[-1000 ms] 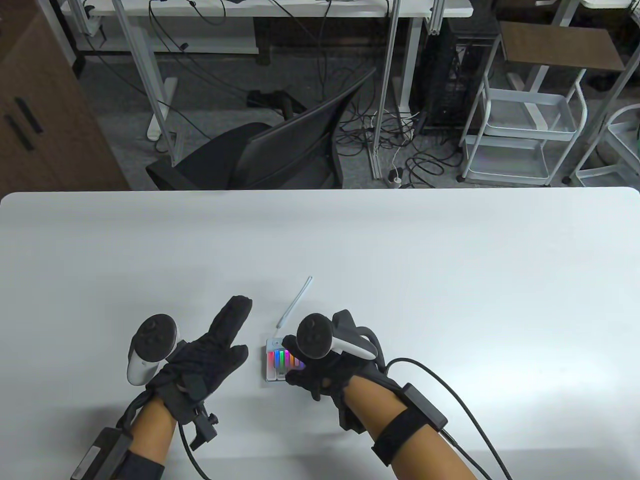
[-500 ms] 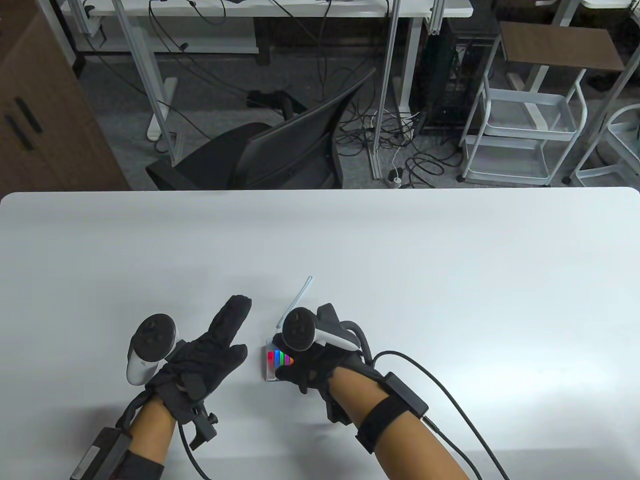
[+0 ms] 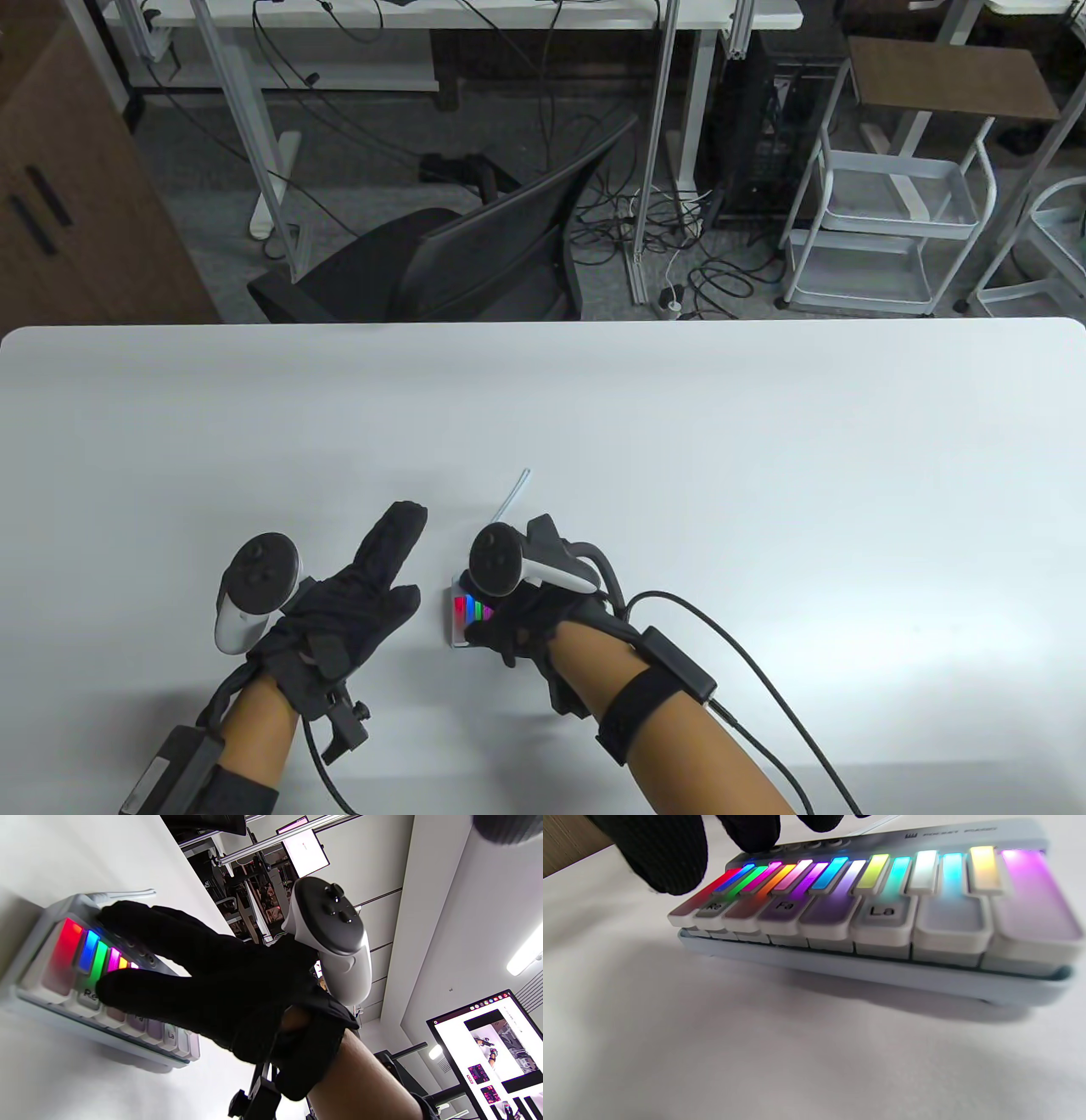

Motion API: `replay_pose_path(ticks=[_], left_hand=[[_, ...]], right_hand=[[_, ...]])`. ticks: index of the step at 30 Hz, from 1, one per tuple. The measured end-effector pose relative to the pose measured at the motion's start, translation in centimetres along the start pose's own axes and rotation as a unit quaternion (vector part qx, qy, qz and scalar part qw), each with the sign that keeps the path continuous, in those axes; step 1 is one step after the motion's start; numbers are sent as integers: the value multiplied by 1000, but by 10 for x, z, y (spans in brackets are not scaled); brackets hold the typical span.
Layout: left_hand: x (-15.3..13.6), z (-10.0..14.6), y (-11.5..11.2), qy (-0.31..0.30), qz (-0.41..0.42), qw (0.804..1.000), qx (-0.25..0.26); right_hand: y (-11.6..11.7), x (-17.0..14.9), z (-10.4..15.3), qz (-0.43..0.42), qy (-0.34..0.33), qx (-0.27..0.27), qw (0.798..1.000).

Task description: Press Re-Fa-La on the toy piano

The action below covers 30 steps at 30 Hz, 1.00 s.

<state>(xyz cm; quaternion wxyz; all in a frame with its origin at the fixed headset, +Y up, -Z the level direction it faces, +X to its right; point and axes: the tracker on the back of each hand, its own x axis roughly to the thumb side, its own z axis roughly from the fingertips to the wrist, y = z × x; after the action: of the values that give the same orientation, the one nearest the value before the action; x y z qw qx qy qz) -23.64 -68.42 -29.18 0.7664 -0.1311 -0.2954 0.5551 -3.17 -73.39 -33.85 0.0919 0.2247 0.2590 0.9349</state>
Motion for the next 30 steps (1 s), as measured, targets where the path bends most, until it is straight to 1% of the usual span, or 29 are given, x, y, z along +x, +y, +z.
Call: replay_pose_path(ticks=[14, 30], left_hand=[[0, 0, -1, -2, 0, 1000, -1], [0, 0, -2, -2, 0, 1000, -3]], right_hand=[[-2, 6, 0, 15, 8, -3, 1000], [3, 5, 4, 20, 3, -12, 1000]])
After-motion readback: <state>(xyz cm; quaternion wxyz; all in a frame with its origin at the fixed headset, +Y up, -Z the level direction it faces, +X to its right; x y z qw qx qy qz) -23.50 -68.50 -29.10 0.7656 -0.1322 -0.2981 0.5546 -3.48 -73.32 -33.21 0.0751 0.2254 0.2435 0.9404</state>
